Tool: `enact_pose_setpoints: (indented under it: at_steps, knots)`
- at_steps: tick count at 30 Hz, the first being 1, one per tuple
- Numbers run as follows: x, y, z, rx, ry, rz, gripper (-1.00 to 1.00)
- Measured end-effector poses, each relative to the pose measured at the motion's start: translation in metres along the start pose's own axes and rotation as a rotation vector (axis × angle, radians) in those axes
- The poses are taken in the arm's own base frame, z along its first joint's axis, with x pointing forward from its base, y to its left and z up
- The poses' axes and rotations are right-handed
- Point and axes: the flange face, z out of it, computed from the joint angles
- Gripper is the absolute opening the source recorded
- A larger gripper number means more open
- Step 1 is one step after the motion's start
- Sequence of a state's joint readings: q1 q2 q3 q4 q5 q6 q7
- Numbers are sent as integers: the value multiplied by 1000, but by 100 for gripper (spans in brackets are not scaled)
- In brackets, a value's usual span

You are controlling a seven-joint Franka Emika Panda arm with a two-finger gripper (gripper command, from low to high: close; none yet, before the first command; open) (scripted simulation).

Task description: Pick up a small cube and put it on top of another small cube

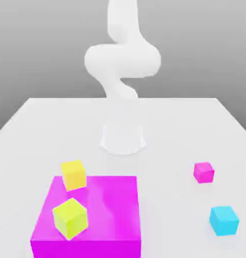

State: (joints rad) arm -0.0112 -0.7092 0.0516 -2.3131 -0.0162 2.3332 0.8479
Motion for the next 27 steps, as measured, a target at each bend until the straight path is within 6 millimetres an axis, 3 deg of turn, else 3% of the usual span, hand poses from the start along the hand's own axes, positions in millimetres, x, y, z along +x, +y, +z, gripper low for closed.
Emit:
enact_pose_setpoints:
  at_steps: [7,15,21,27]
  knots:
    - [-65,-27,135,-159,-112,-32,0]
    - [-173,-21,261,-303,-260,-76,0]
    - [-276,2,327,-386,-395,-117,0]
    - [-373,40,369,-464,-536,-125,0]
